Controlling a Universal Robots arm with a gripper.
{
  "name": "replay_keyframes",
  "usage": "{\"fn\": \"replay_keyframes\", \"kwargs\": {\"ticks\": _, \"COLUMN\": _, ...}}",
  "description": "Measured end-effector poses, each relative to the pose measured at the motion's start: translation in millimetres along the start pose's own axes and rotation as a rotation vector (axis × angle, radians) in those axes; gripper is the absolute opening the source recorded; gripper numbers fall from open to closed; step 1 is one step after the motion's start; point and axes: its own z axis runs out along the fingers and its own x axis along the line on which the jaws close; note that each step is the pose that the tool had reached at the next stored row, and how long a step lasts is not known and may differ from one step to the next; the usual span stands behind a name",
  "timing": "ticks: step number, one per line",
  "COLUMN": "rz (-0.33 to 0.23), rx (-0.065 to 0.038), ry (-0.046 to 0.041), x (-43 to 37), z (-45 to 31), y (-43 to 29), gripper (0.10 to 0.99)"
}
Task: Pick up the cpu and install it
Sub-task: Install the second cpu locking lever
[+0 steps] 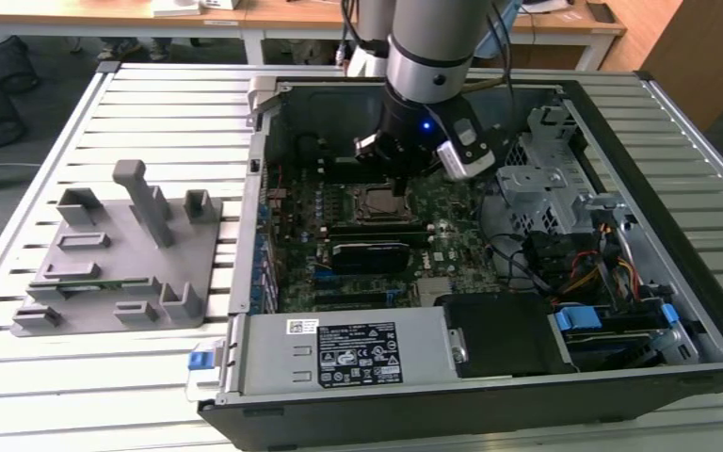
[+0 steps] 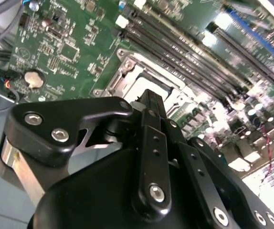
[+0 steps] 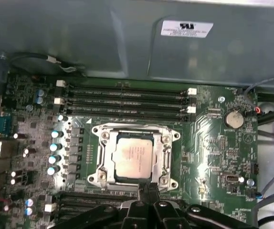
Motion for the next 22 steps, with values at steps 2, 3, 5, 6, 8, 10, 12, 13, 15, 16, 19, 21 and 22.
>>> {"fn": "replay_keyframes", "kwargs": {"ticks": 2, "rz": 0.000, "rx": 0.000, "ry": 0.0018, "x": 0.3, "z": -0.5, "y": -5.1, "gripper": 0.106}}
{"fn": "replay_keyframes", "kwargs": {"ticks": 3, "rz": 0.000, "rx": 0.000, "ry": 0.0018, "x": 0.4, "z": -0.6, "y": -7.4, "gripper": 0.106}}
{"fn": "replay_keyframes", "kwargs": {"ticks": 5, "rz": 0.000, "rx": 0.000, "ry": 0.0019, "x": 0.6, "z": -0.6, "y": -10.2, "gripper": 0.106}}
{"fn": "replay_keyframes", "kwargs": {"ticks": 6, "rz": 0.000, "rx": 0.000, "ry": 0.0018, "x": 0.7, "z": -0.5, "y": -11.0, "gripper": 0.106}}
{"fn": "replay_keyframes", "kwargs": {"ticks": 8, "rz": 0.000, "rx": 0.000, "ry": 0.0017, "x": 1.5, "z": 0.4, "y": -11.7, "gripper": 0.106}}
{"fn": "replay_keyframes", "kwargs": {"ticks": 10, "rz": 0.000, "rx": -0.001, "ry": 0.0018, "x": 4.0, "z": 1.6, "y": -12.2, "gripper": 0.106}}
{"fn": "replay_keyframes", "kwargs": {"ticks": 12, "rz": 0.000, "rx": -0.002, "ry": 0.0017, "x": 6.9, "z": 2.7, "y": -12.6, "gripper": 0.106}}
{"fn": "replay_keyframes", "kwargs": {"ticks": 13, "rz": 0.000, "rx": -0.002, "ry": 0.0017, "x": 8.4, "z": 3.2, "y": -12.8, "gripper": 0.106}}
{"fn": "replay_keyframes", "kwargs": {"ticks": 15, "rz": 0.000, "rx": -0.002, "ry": 0.0017, "x": 11.3, "z": 3.9, "y": -13.2, "gripper": 0.106}}
{"fn": "replay_keyframes", "kwargs": {"ticks": 16, "rz": 0.000, "rx": -0.002, "ry": 0.0016, "x": 12.3, "z": 4.2, "y": -13.3, "gripper": 0.106}}
{"fn": "replay_keyframes", "kwargs": {"ticks": 19, "rz": 0.000, "rx": -0.002, "ry": 0.0017, "x": 18.3, "z": 4.9, "y": -14.4, "gripper": 0.106}}
{"fn": "replay_keyframes", "kwargs": {"ticks": 21, "rz": 0.000, "rx": -0.002, "ry": 0.0018, "x": 24.1, "z": 5.4, "y": -14.8, "gripper": 0.106}}
{"fn": "replay_keyframes", "kwargs": {"ticks": 22, "rz": 0.000, "rx": -0.002, "ry": 0.0016, "x": 25.5, "z": 5.7, "y": -15.0, "gripper": 0.106}}
